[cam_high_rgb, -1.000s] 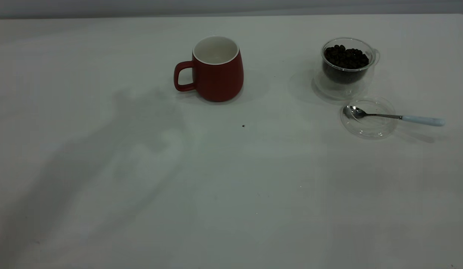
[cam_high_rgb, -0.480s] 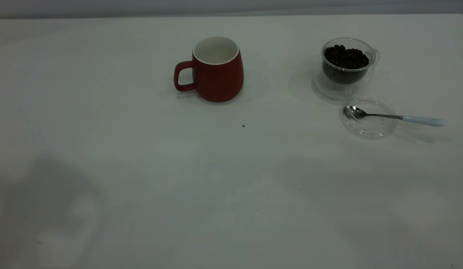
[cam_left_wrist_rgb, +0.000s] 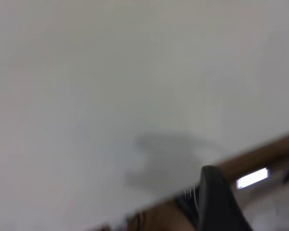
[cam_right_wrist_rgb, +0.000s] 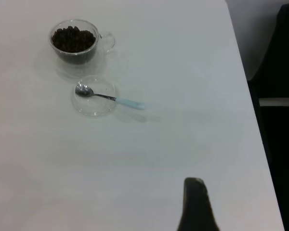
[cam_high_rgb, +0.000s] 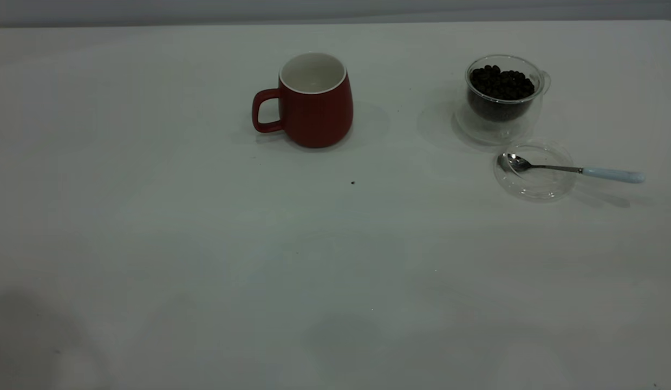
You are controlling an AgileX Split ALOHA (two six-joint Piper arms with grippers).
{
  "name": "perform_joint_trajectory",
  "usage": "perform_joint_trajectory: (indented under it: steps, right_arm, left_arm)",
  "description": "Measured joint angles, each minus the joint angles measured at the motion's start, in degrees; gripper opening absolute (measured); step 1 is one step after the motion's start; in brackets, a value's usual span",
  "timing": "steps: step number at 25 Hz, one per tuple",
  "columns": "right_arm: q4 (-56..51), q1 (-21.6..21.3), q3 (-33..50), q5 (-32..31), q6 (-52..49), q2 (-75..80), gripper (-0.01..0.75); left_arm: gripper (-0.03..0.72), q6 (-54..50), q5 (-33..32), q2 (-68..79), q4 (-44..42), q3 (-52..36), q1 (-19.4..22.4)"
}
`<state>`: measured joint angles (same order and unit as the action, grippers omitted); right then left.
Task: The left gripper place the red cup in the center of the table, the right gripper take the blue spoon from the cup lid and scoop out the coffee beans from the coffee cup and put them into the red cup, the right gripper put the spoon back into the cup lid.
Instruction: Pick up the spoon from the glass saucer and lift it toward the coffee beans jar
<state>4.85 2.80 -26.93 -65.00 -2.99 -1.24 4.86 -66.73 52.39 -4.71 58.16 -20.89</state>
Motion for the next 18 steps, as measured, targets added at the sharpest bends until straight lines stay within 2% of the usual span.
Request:
perform_joint_trajectory:
  steps: [6,12,18]
  right_arm:
    - [0.00,0.00,0.00,0.00,0.00,0.00,0.550]
    - [0.00,0.00,0.00,0.00,0.00,0.00,0.550]
    - [0.00,0.00,0.00,0.00,0.00,0.00,0.550]
  left_arm:
    - [0.445,-5.48,0.00,-11.63,1.55,-16.97,0.00]
    - [0.445,-8.91,1.21,-26.28,2.23,-28.67,0.00]
    - [0.445,-9.82,2.16,-39.76,2.36,-30.24,0.00]
